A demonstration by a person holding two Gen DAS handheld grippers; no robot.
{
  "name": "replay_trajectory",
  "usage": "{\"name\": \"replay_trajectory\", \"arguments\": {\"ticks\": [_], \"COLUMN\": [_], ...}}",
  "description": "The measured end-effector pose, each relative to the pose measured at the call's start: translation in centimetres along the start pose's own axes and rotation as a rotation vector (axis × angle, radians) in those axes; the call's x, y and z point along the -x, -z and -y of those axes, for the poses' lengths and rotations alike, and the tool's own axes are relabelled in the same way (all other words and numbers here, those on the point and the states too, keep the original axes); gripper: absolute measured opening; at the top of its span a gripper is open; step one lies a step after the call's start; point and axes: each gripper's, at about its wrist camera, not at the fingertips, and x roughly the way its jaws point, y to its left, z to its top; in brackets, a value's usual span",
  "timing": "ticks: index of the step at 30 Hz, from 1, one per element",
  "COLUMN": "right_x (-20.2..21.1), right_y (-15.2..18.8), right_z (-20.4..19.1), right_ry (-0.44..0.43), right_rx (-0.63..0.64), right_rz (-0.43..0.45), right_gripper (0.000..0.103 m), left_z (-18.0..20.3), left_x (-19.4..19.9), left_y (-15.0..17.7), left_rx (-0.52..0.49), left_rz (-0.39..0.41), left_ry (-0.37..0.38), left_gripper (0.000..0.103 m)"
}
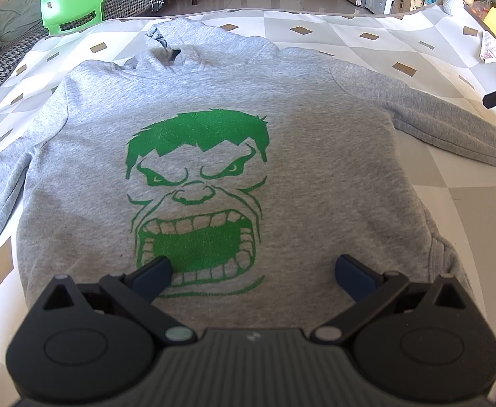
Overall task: Fold clothes
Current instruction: 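Lay the sleeve flat and open the right gripper, then lift the right gripper and move it over the sweatshirt toward the hem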
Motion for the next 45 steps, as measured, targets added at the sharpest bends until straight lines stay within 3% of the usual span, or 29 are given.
{"name": "replay_trajectory", "arguments": {"ticks": [10, 18, 26, 31, 42, 45], "right_x": [-2.8, -3.9, -4.9, -5.6, -6.8, -6.9], "right_y": [-0.1, 0.1, 1.0, 0.6, -0.4, -0.5], "right_z": [-2.5, -4.0, -6.1, -6.1, -6.3, -6.6], "right_ry": [0.007, -0.027, 0.08, 0.145, 0.201, 0.26], "right_rx": [0.051, 0.125, 0.261, 0.241, 0.238, 0.251], "right_rz": [-0.02, -0.096, -0.062, -0.019, 0.055, 0.065], "right_gripper": [0.057, 0.057, 0.061, 0.066, 0.068, 0.068], "left_z": [-0.1, -0.1, 0.0, -0.1, -0.2, -0.2], "left_x": [0.0, 0.0, 0.0, 0.0, 0.1, 0.1], "left_y": [0.0, 0.0, 0.0, 0.1, 0.2, 0.2], "left_rx": [-0.002, -0.004, -0.003, -0.004, -0.011, -0.012], "left_rz": [0.002, 0.005, 0.005, 0.008, 0.011, 0.012], "left_ry": [0.003, 0.005, 0.004, 0.005, 0.012, 0.012], "left_gripper": [0.103, 0.103, 0.103, 0.103, 0.103, 0.103]}}
